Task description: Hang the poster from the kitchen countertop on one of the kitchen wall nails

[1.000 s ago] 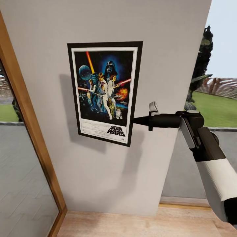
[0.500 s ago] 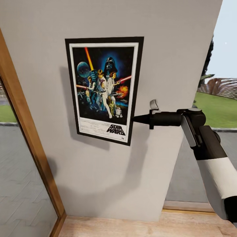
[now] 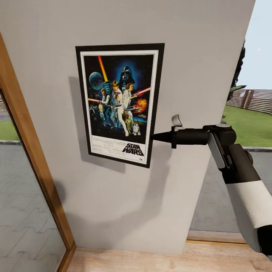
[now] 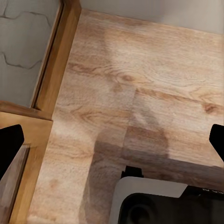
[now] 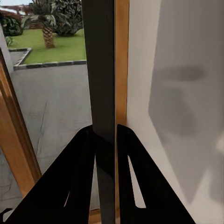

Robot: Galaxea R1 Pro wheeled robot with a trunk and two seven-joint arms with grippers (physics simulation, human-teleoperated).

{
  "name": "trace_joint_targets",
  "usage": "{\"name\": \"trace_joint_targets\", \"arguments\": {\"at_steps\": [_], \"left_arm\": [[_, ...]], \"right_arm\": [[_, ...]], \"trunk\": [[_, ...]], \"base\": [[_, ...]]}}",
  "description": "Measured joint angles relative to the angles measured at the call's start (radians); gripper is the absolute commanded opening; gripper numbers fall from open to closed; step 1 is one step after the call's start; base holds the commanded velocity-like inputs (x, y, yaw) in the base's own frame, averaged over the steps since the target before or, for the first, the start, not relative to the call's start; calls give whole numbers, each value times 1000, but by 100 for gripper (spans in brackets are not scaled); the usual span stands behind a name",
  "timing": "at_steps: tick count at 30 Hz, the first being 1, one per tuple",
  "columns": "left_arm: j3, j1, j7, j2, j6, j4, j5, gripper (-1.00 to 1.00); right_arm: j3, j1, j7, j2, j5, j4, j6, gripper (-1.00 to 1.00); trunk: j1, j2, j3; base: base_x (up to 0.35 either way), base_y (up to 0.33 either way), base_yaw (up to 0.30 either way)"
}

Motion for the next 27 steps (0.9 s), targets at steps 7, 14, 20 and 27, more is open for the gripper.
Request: {"name": "trace_joint_targets", "arguments": {"at_steps": [7,14,20,27], "left_arm": [[0,0,0,3,0,0,1,100],[0,0,0,5,0,0,1,100],[0,0,0,5,0,0,1,100],[0,0,0,5,0,0,1,100]], "right_arm": [[0,-22,-16,1,-1,0,12,-100],[0,-35,-22,2,-1,-1,37,-100],[0,-38,-25,3,-2,-1,160,-100],[0,-38,-25,3,-2,-1,162,-100]], "trunk": [[0,0,0],[0,0,0],[0,0,0],[0,0,0]], "base": [[0,0,0],[0,0,0],[0,0,0],[0,0,0]]}}
